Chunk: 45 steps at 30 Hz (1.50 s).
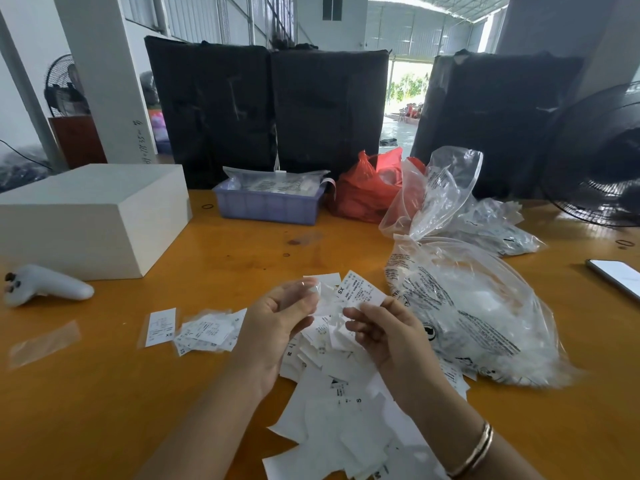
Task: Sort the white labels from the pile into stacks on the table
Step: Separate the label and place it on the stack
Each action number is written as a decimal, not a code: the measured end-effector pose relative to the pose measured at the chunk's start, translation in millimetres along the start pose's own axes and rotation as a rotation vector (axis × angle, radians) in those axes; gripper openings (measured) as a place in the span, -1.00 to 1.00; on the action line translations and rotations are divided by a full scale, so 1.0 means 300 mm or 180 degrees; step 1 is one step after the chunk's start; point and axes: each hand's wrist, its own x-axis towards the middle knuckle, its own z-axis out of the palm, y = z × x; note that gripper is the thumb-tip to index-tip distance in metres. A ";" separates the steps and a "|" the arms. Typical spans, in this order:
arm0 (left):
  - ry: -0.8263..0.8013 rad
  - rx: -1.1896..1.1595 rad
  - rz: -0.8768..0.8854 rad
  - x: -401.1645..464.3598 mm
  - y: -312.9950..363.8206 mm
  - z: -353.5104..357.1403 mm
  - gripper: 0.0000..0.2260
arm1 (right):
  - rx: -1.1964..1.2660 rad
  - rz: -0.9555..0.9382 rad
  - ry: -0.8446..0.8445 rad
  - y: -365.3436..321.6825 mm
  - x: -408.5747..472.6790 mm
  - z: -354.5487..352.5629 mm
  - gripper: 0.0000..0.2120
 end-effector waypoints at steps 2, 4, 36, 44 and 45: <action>-0.0018 0.0011 0.0028 -0.001 0.000 -0.001 -0.82 | -0.0129 0.0026 -0.0071 0.002 -0.004 0.003 -0.96; -0.0018 0.0036 0.0054 -0.002 0.001 -0.001 -0.80 | -0.0300 0.0009 -0.0124 0.004 -0.009 0.010 -0.93; -0.0162 0.0404 0.0251 -0.001 -0.016 0.004 -0.77 | -0.1616 -0.0394 -0.0222 0.006 -0.026 0.028 -0.93; -0.0465 0.0770 0.0242 -0.010 -0.019 0.007 -0.73 | -0.1950 -0.0513 -0.0090 0.008 -0.019 0.020 -0.88; -0.0462 0.0783 0.0240 -0.009 -0.021 0.009 -0.74 | -0.1942 -0.0521 -0.0083 0.009 -0.019 0.021 -0.89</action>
